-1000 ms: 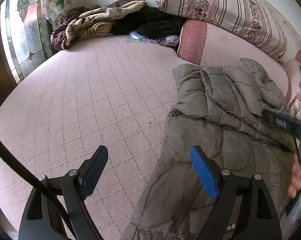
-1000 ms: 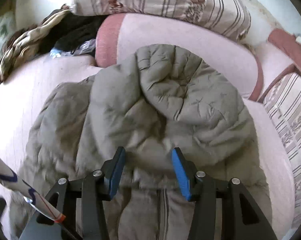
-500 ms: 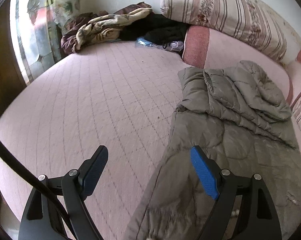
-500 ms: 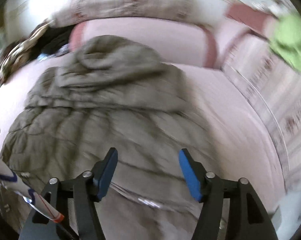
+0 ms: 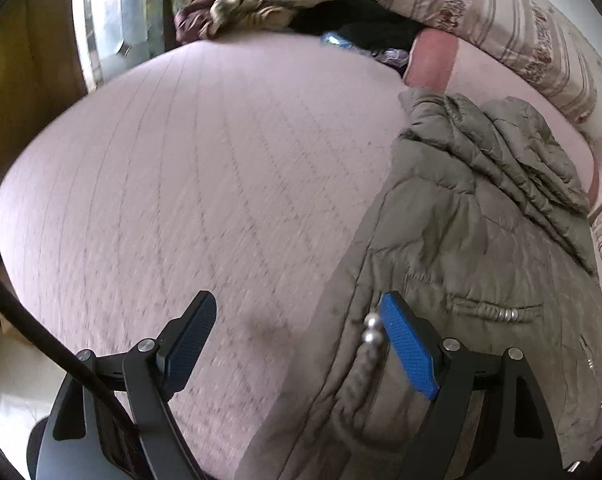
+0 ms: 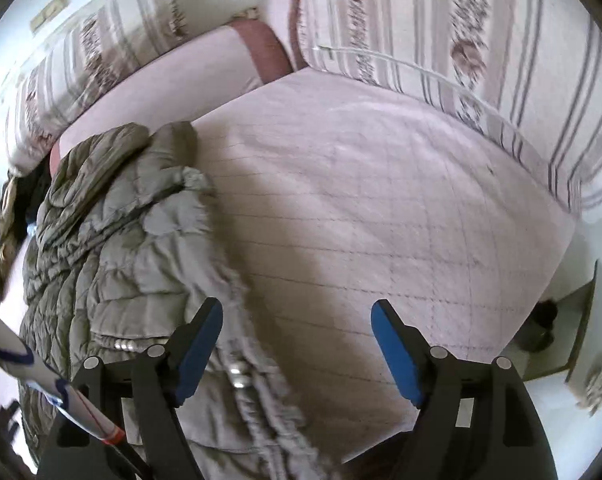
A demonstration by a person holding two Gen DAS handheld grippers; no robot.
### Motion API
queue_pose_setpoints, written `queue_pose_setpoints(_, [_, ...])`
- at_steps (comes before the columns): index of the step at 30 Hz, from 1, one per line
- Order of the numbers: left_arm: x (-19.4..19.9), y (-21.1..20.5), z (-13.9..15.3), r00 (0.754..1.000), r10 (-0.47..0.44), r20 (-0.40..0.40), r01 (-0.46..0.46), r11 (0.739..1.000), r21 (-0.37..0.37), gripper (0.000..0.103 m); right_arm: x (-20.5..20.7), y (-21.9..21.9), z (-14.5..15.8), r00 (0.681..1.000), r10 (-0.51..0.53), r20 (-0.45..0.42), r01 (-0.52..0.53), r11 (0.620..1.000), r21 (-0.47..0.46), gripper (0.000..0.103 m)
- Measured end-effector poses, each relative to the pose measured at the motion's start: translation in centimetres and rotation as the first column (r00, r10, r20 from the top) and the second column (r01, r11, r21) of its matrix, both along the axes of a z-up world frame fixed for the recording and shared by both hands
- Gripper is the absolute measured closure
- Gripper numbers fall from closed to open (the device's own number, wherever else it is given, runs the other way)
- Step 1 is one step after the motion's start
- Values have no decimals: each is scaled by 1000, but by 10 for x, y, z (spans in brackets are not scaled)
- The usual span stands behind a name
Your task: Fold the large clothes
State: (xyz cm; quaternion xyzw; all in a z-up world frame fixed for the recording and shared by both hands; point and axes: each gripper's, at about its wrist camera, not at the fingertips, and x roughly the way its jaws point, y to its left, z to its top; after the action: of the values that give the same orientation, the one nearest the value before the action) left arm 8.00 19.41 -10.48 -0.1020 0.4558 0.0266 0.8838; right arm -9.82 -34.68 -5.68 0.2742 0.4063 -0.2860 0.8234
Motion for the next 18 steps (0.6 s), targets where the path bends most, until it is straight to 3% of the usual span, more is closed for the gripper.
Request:
queue_pose_setpoints(5, [-4,1,9,999,-33,-7,34,999,35,19,-4,-17,-18,1000,-12,2,12,999,34,22])
queue_pose_setpoints(12, [31,-11,9,988,-136,-75,141,988,65,19,19,-37,-41,999,16,32,-20,990,138,21])
queue_pose_setpoints(16, [53,-12,-2,977,-172,-122,172,985,-14,19,31,-40,-52,998,31,63,-42,981,191,21])
queue_pose_setpoints(18, [66,-14,-10,967,-204,-155,192,978,-87,19,33,-42,-54,995,31,92,-50,976,213,16])
